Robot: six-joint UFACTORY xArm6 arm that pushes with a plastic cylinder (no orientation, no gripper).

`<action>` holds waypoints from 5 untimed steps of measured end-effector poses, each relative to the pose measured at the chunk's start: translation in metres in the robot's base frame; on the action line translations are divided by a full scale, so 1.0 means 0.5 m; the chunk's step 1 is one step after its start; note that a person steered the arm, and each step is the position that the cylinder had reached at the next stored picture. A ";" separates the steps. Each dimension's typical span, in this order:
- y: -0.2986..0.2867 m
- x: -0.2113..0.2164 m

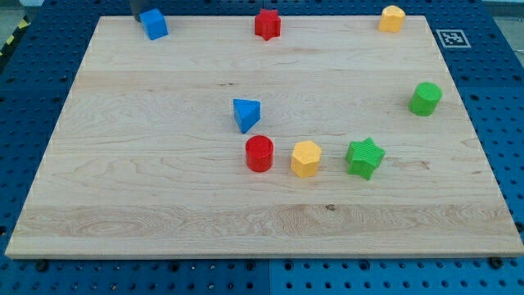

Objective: Slide the cube diagonally to the triangle

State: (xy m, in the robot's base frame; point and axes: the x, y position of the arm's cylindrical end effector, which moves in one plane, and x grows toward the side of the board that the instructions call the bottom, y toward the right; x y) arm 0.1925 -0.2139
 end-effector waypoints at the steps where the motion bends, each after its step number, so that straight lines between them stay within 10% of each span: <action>1: 0.063 0.002; 5: 0.044 0.216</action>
